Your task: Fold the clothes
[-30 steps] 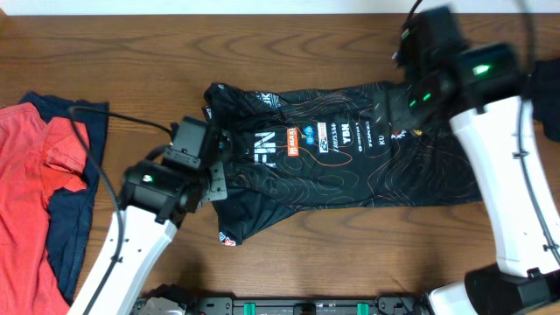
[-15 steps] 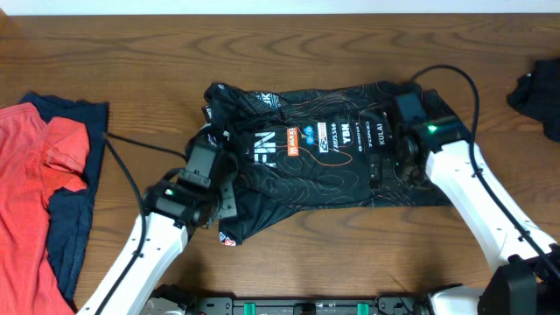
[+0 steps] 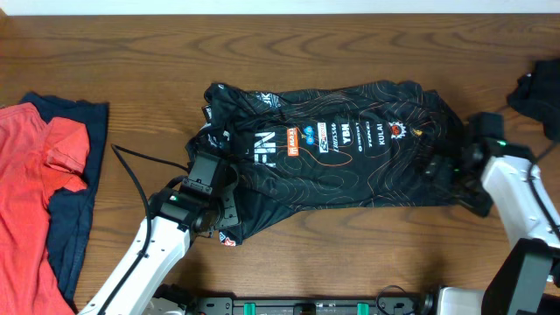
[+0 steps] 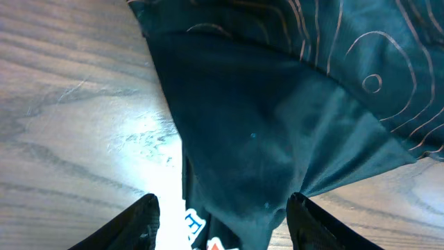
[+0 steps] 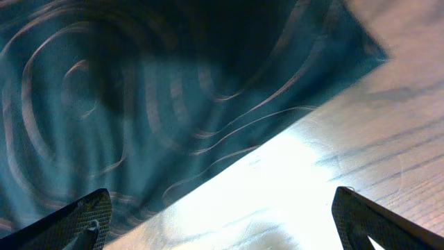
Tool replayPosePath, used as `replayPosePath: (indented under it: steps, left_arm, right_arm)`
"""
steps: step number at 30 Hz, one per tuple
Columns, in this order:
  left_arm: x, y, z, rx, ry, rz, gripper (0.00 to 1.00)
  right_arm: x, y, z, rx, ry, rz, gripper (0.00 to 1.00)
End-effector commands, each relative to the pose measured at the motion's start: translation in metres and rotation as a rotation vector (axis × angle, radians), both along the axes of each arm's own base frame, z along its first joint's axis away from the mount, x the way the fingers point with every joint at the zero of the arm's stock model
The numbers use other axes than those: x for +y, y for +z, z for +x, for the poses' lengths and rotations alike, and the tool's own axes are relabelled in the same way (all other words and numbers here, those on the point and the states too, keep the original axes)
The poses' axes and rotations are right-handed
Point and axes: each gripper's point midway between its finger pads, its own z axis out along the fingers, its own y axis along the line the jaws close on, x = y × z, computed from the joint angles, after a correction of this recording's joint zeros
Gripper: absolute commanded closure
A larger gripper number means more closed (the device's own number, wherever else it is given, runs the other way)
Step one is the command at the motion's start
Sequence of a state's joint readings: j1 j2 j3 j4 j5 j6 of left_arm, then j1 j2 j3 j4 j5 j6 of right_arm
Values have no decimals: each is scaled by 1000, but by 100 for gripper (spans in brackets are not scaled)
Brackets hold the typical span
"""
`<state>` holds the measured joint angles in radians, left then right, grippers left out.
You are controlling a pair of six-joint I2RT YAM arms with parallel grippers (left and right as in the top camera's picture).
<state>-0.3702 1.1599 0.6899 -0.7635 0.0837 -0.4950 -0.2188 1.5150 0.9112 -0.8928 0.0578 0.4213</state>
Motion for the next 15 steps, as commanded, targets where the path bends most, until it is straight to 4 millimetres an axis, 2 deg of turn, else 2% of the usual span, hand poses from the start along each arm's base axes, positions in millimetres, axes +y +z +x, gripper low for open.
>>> replayPosePath:
  steps: [1, 8, 15]
  left_arm:
    - [-1, -6, -5, 16, 9, -9, 38]
    - [-3, -9, -9, 30, 6, -24, 35]
    - [-3, -9, -10, 33, 4, -29, 33]
  right_arm:
    - [-9, -10, -15, 0, -98, 36, 1]
    - [-22, -42, -38, 5, -179, 37, 1]
    - [-44, -42, -30, -68, -286, 18, 1]
